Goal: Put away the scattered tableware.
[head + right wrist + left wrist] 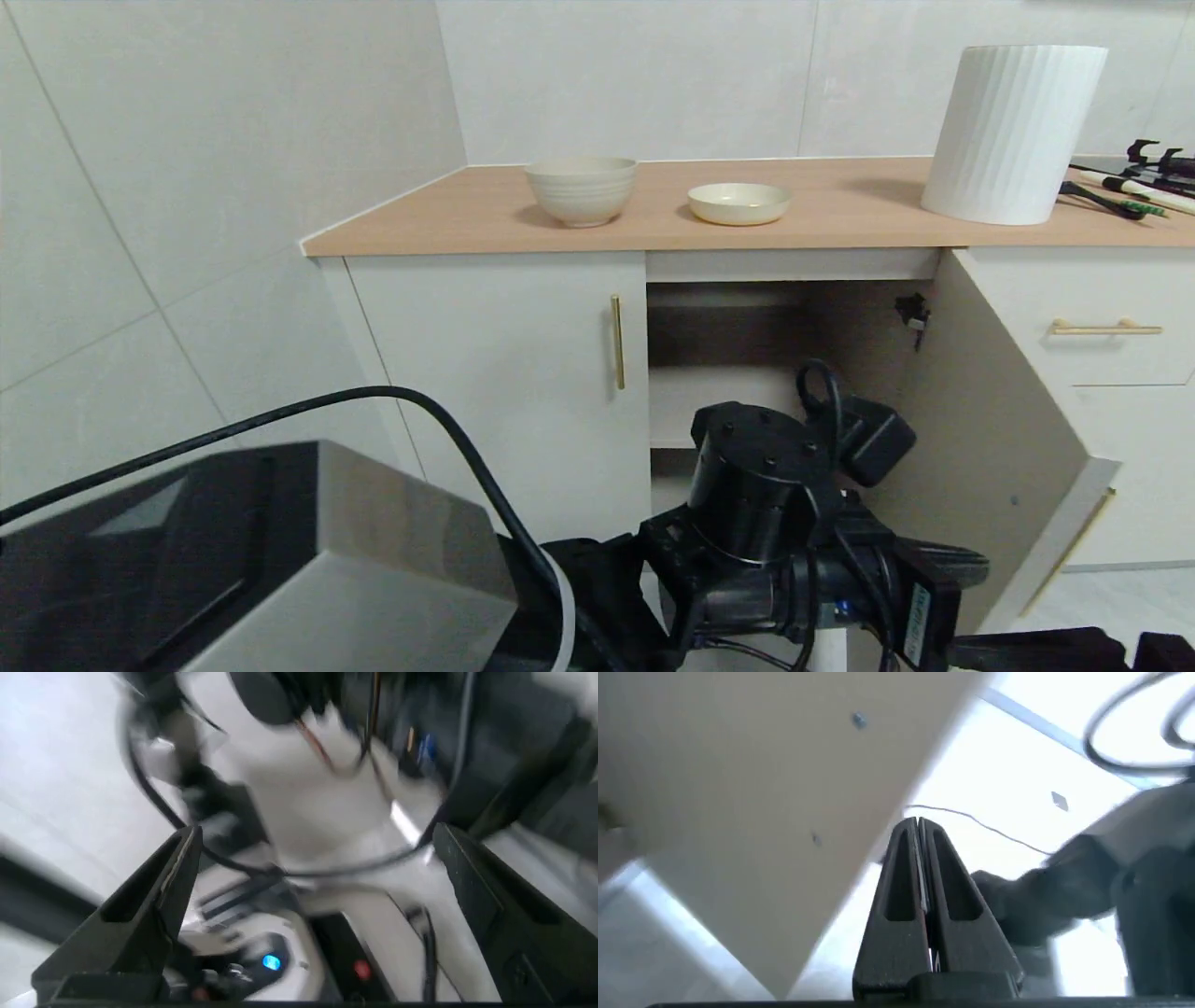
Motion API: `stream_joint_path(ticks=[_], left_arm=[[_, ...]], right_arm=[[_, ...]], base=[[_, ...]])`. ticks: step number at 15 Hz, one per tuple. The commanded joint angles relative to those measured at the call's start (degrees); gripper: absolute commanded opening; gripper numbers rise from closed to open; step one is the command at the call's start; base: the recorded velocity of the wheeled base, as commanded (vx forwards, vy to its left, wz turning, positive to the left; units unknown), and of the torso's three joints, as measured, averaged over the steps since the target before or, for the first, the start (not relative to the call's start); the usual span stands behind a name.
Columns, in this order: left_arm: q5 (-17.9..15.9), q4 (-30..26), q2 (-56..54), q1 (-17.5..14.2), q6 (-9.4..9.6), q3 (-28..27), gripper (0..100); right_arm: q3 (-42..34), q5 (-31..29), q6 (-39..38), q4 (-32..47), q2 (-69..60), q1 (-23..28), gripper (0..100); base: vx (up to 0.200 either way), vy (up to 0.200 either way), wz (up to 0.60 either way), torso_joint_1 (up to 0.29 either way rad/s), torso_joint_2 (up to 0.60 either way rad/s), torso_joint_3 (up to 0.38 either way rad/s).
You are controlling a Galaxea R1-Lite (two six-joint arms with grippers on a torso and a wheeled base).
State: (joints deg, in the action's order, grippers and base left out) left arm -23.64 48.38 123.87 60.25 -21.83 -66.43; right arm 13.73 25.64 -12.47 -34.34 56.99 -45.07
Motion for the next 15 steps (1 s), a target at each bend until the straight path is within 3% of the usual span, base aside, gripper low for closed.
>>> stream_joint_path(ticks=[1, 3, 4, 8, 11, 13, 14, 15], left_arm=[[2.28, 0.22, -4.43, -2.06, -0.05, 2.53, 0], [6.15, 1.8, -7.06, -5.14, 0.04, 7.01, 0], [7.11, 3.65, -9.35, -7.16, 0.21, 10.62, 0], [7.11, 5.14, -22.44, -17.79, 0.39, 25.03, 0], [7.2, 4.53, -28.33, -24.56, 1.62, 30.66, 0], [7.2, -0.66, -35.98, -31.24, 1.71, 32.5, 0], [7.2, -2.77, -37.82, -32.38, 1.71, 32.5, 0], [7.2, -10.68, -43.36, -35.55, 1.79, 31.97, 0]], right_arm=[[2.27, -0.32, -0.01, 1.65, -4.78, -0.46, 100], [2.36, -0.59, -0.01, 1.73, -2.94, 0.07, 100], [3.32, -0.68, -0.01, 1.65, -0.65, 2.71, 100], [12.73, -1.38, -0.1, 2.7, 14.29, 12.64, 100], [21.78, -5.95, 0.34, 2.79, 25.01, 16.68, 100], [27.76, -7.88, 0.25, 2.88, 31.69, 16.77, 100], [28.72, -8.41, 0.25, 3.23, 32.22, 16.68, 100], [31.62, -10.87, 0.25, 5.86, 33.36, 16.68, 100]], base=[[0.0, 0.0, 0.0, 0.0, 0.0, 0.0], [0.0, 0.0, 0.0, 0.0, 0.0, 0.0], [0.0, 0.0, 0.0, 0.0, 0.0, 0.0], [0.0, 0.0, 0.0, 0.0, 0.0, 0.0], [0.0, 0.0, 0.0, 0.0, 0.0, 0.0], [0.0, 0.0, 0.0, 0.0, 0.0, 0.0], [0.0, 0.0, 0.0, 0.0, 0.0, 0.0], [0.0, 0.0, 0.0, 0.0, 0.0, 0.0]])
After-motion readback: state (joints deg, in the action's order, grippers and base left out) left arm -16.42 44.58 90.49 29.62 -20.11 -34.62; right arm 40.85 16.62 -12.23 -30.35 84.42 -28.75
